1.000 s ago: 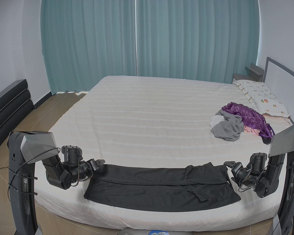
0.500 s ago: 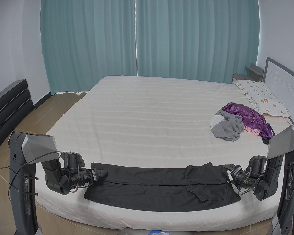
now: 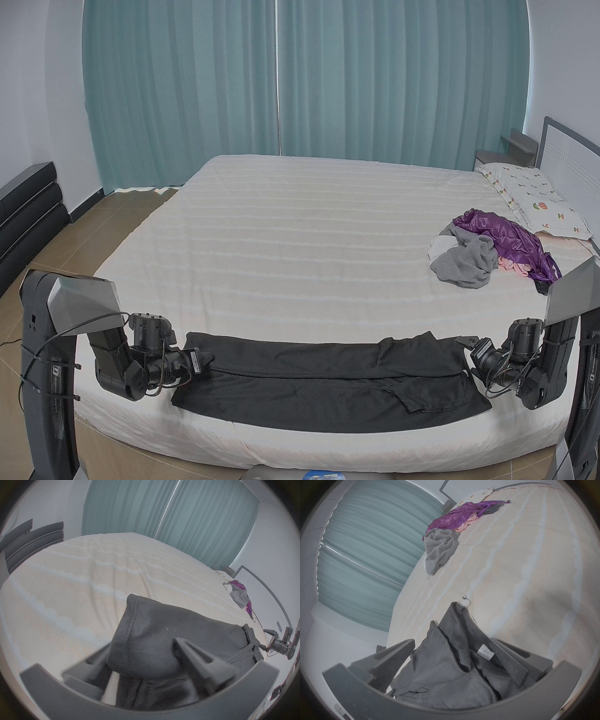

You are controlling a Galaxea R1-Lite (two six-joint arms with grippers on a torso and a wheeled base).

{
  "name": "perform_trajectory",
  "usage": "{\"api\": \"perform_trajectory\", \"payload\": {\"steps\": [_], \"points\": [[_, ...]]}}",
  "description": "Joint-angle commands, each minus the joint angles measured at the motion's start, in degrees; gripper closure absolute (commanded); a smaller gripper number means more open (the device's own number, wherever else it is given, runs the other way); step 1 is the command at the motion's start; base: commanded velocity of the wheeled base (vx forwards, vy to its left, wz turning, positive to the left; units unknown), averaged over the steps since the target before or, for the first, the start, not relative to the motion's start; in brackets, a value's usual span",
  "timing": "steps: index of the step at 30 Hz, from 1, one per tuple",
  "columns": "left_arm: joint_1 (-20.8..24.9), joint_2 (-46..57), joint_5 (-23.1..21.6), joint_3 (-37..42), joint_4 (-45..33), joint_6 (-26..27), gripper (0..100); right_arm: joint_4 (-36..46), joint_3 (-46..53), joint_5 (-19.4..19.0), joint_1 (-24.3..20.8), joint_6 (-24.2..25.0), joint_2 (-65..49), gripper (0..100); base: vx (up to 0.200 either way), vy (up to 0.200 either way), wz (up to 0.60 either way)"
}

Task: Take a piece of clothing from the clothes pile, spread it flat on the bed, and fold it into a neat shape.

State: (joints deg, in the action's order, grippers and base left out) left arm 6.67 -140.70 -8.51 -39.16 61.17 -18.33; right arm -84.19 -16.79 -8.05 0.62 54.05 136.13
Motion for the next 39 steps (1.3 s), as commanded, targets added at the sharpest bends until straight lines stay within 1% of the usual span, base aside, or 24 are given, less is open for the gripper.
{"api": "perform_trajectory", "payload": {"steps": [1, 8, 14, 18, 24, 31, 36, 39], "points": [[0.28, -0.10, -0.02, -0.04, 0.09, -0.12, 100, -0.01, 0.00, -0.04, -0.01, 0.09, 0.01, 0, 0.000, 0.000, 0.00], [0.28, 0.25, 0.07, 0.22, 0.18, -0.83, 100, -0.01, 0.00, -0.04, -0.01, 0.18, 0.01, 0, 0.000, 0.000, 0.00], [0.28, 0.34, 1.83, 0.40, 0.18, -2.06, 100, -0.01, 0.00, -0.04, -0.01, 0.18, 0.01, 0, 0.000, 0.000, 0.00], [0.36, 0.34, 1.92, 0.31, 0.26, -2.93, 100, -0.01, 0.00, -0.04, -0.01, 0.18, 0.01, 0, 0.000, 0.000, 0.00], [0.54, 0.34, 2.01, -0.48, 0.26, -4.34, 100, -0.01, 0.00, -0.04, -0.01, 0.18, 0.01, 0, -0.200, 0.000, 0.00], [0.54, 0.25, 2.09, -1.89, 0.53, -4.96, 100, -0.10, -0.18, -0.04, -0.01, 0.26, 0.01, 0, 0.000, 0.000, 0.00], [1.07, 0.43, 2.18, -3.65, 0.61, -8.38, 100, -0.10, -0.26, -0.04, -0.01, 0.26, 0.01, 0, 0.000, 0.000, 0.00], [1.15, 0.52, 2.62, -4.00, 0.61, -9.18, 100, -0.10, -0.35, -0.04, -0.01, 0.35, 0.10, 0, 0.000, 0.000, 0.00]]}}
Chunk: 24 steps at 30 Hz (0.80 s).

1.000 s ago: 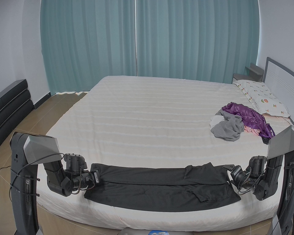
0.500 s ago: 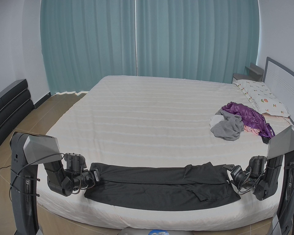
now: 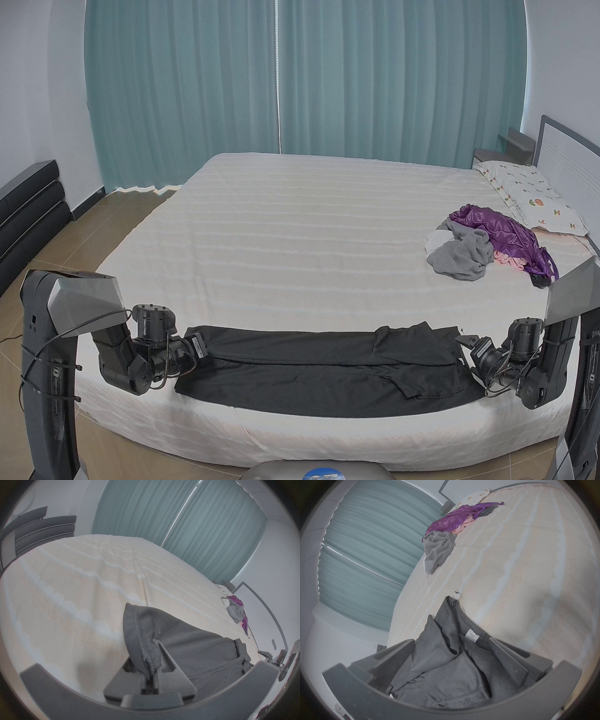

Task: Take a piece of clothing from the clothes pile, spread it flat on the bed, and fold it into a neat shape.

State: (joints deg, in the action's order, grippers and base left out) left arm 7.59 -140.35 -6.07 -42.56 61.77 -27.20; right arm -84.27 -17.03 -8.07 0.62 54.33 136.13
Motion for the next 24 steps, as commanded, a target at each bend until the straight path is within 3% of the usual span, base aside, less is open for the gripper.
{"api": "perform_trajectory", "payload": {"steps": [1, 24], "points": [[0.40, 0.34, 0.53, -0.60, 0.02, -0.66, 100, -0.01, -0.11, -0.02, -0.01, 0.07, 0.10, 0, 0.000, -0.200, 0.00], [4.18, 12.38, 2.29, 4.32, -1.39, -5.06, 100, 0.07, -0.46, -0.02, 0.08, 0.07, 0.10, 0, 0.000, -0.200, 0.00]]}}
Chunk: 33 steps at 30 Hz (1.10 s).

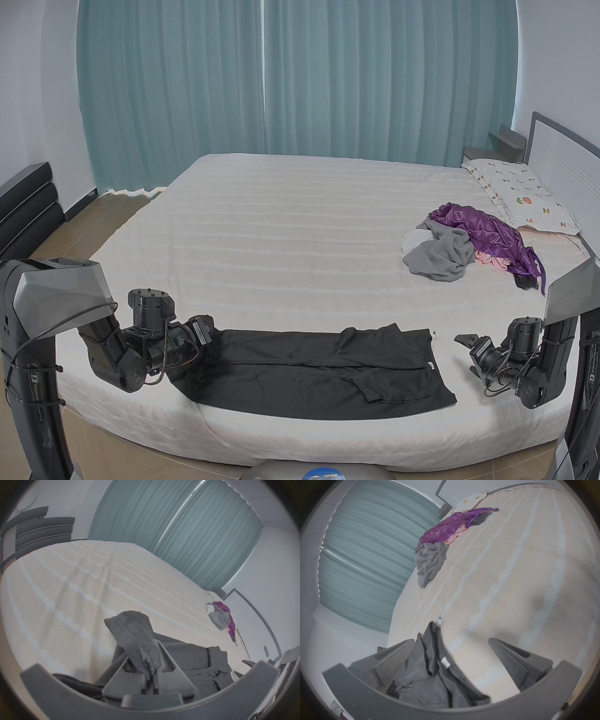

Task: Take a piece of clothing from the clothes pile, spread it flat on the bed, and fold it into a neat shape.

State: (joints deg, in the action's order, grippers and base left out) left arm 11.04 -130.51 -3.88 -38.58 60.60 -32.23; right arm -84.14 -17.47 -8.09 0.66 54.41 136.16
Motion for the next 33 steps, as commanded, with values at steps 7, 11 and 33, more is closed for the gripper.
{"api": "perform_trajectory", "payload": {"steps": [7, 11, 33], "points": [[2.31, 6.85, 0.10, 0.00, -5.76, -0.11, 100, -0.06, -0.02, 0.01, 0.04, 0.00, 0.07, 0, 0.000, -0.200, 0.00], [3.46, 8.26, 0.54, -0.62, -8.22, -0.02, 100, -0.06, -0.02, 0.01, -0.04, 0.00, 0.07, 0, 0.000, -0.200, 0.00], [16.47, 5.88, 5.90, -18.90, -27.38, -1.87, 100, -0.06, 0.15, 0.01, -0.04, 0.00, 0.07, 0, 0.000, -0.200, 0.00]]}}
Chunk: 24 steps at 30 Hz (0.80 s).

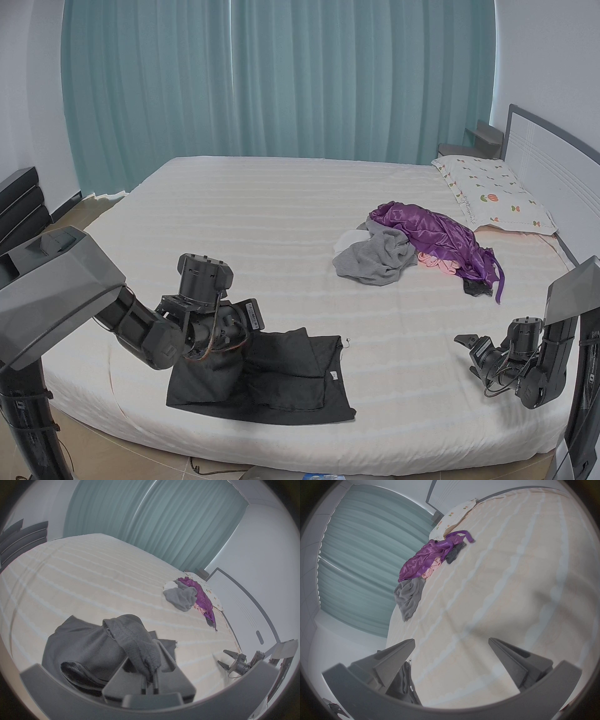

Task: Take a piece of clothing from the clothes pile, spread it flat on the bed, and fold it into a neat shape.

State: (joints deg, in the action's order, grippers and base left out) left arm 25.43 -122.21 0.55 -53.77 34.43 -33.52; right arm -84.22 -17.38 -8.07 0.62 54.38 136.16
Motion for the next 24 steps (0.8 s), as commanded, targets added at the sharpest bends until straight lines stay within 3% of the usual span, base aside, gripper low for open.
{"api": "perform_trajectory", "payload": {"steps": [1, 8, 19, 20, 24], "points": [[2.52, -3.30, 2.18, -4.50, -1.56, -0.58, 100, -0.06, 0.07, -0.02, -0.01, 0.02, 0.07, 0, 0.000, 0.000, 0.00], [5.07, -8.48, 5.60, -7.66, -2.35, -0.67, 100, -0.06, 0.16, -0.02, -0.01, -0.07, 0.07, 0, 0.000, 0.000, 0.00], [7.97, -10.15, 5.69, -8.37, -2.43, -1.46, 100, -0.06, 0.16, -0.02, -0.01, -0.07, 0.07, 0, 0.000, 0.000, 0.00], [8.32, -10.15, 5.69, -8.45, -2.43, -2.34, 0, -0.06, 0.16, -0.02, -0.01, -0.07, 0.07, 0, 0.000, 0.000, 0.00], [9.55, -10.15, 5.69, -9.95, -2.70, -5.85, 0, -0.06, 0.25, -0.02, -0.09, -0.07, 0.07, 0, 0.000, 0.000, 0.00]]}}
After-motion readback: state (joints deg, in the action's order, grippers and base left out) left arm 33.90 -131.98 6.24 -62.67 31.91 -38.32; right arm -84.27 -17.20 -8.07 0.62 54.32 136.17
